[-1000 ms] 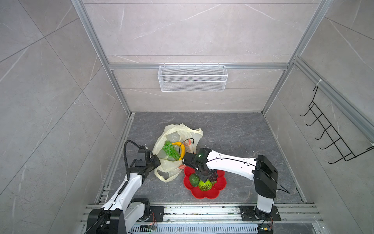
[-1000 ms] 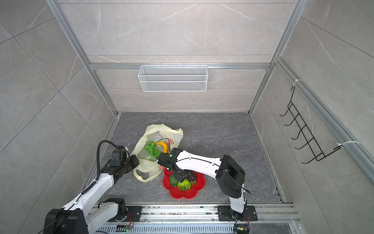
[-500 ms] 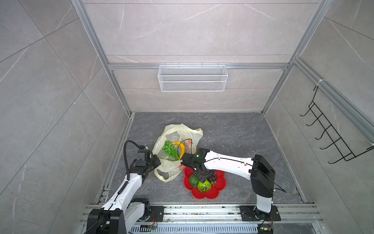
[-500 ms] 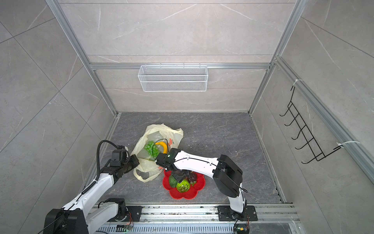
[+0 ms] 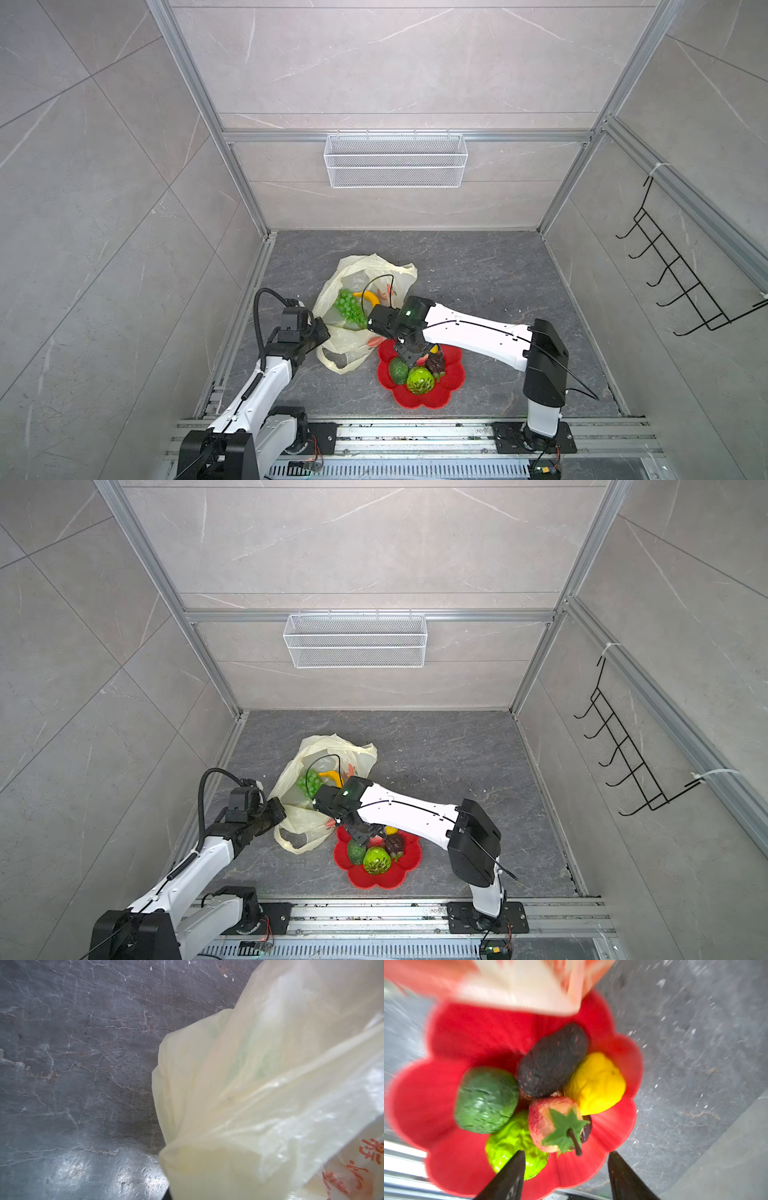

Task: Take the fake fruits out of the plastic bag
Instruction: 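Move the right gripper into the bag and close it on the yellow banana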

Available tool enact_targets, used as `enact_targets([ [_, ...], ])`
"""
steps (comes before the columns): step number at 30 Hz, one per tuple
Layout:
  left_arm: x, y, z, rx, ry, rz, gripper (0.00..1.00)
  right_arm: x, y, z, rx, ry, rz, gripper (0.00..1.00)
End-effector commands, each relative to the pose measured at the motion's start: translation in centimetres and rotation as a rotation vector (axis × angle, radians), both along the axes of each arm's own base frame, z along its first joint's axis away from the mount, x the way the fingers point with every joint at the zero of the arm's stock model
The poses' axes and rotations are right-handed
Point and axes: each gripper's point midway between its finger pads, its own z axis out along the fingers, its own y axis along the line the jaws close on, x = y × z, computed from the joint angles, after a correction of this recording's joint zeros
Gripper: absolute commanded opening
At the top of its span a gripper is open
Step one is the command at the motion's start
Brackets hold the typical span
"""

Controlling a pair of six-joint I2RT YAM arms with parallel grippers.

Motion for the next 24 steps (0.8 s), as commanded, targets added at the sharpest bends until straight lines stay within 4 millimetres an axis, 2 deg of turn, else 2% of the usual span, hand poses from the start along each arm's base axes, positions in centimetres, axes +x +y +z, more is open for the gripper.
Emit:
enact_targets([
  [1, 0.6, 0.0, 0.9, 0.018, -0.053, -0.019, 0.05, 1.6, 2.3, 3.9, 0.152, -0.104, -0.060, 0.65],
  [7, 0.6, 0.1, 1.1, 0.022, -0.062, -0.015, 0.05, 4.1, 8.7, 4.4, 0.319, -0.136, -0.112, 0.64],
  [14, 0.5, 0.0, 1.0, 0.019, -0.062, -0.015, 0.05, 7.7, 13.5, 1.7, 0.346, -0.144, -0.165, 0.61],
  [18, 0.5, -0.1, 1.1, 0.017, -0.063, -0.020, 0.05, 9.8, 14.1, -0.8, 0.315, -0.128, -0.211, 0.59],
  [24, 0.6, -0.2, 1.1, 0.013, -0.060, -0.026, 0.05, 12.8, 13.5, -4.0, 0.298, -0.115, -0.301, 0.57],
])
